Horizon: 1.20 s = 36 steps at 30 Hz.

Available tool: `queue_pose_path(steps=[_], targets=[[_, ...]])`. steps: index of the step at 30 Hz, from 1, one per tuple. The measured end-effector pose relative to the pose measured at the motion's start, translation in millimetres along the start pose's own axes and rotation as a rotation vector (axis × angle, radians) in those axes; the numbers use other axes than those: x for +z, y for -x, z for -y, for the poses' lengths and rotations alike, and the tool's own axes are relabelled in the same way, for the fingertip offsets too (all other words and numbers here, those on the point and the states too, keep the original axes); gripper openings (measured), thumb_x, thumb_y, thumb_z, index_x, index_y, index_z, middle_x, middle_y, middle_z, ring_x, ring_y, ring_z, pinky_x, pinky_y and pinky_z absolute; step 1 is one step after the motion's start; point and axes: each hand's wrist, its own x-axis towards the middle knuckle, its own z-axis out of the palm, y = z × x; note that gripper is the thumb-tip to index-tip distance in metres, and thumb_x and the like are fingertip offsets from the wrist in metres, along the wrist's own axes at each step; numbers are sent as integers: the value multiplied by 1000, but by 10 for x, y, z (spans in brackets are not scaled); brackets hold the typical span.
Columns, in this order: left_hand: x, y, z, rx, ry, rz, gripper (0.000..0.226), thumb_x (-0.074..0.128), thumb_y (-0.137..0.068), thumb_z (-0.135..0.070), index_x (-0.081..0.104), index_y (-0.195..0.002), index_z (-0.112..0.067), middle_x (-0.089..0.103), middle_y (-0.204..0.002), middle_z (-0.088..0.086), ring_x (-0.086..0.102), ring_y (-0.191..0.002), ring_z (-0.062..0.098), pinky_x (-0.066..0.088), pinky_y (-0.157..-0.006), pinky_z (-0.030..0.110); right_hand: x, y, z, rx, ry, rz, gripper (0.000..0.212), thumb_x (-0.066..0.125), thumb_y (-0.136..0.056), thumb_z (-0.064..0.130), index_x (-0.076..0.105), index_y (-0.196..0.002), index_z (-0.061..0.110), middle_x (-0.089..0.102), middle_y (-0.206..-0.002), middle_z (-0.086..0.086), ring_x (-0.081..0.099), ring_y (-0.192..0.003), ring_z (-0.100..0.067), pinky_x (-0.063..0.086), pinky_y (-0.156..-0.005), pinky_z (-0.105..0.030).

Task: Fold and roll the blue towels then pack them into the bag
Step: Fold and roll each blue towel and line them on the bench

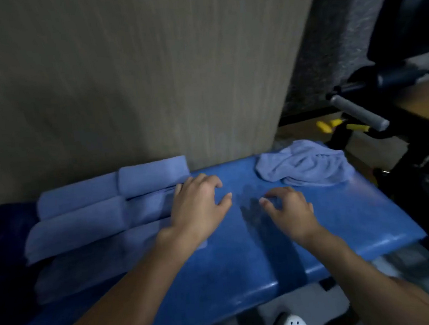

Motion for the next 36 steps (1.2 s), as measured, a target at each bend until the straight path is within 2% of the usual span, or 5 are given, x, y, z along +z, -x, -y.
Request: queue_pose_path(steps=[14, 19, 24, 29, 36], targets=[[1194, -977, -1164, 138, -46, 209, 48, 74, -82, -37, 58, -124, -21, 55, -131, 3, 50, -123, 28, 42, -99, 43, -466, -245, -770, 13, -517, 90, 18, 46, -100, 31, 60, -93, 24, 53, -69, 18, 48, -65, 4, 37, -68, -17], [1250, -1034, -1251, 138, -222, 128, 15, 64, -88, -27, 63, -102, -28, 63, -116, -2, 54, -113, 24, 34, -87, 39, -560, -288, -781, 16, -593, -3, 31, 45, -101, 27, 50, -70, 24, 46, -59, 14, 44, -57, 0, 34, -59, -17], [988, -948, -1084, 311, -72, 61, 6, 63, -86, -14, 64, -91, -17, 65, -94, 3, 60, -91, 33, 45, -74, 43, -620, -317, -825, 36, -381, -266, 18, 52, -94, 24, 61, -106, 13, 62, -104, -3, 55, -100, -21, 45, -87, -37], [500, -713, -908, 639, -111, -33, 16, 50, -87, -22, 62, -96, -18, 63, -89, -2, 57, -83, 24, 47, -65, 37, -698, -190, -758, -20, -45, -261, 76, 63, -84, 28, 24, -149, 30, 19, -156, -1, 14, -142, -23, 21, -111, -44], [-57, -407, -767, 615, -74, -51, 19, 42, -91, -24, 61, -95, -21, 59, -89, -6, 56, -82, 18, 43, -69, 37, -554, 105, -635, -184, -87, -279, 11, 54, -92, 26, 62, -99, 22, 60, -110, 5, 40, -132, -16, 18, -111, -42]])
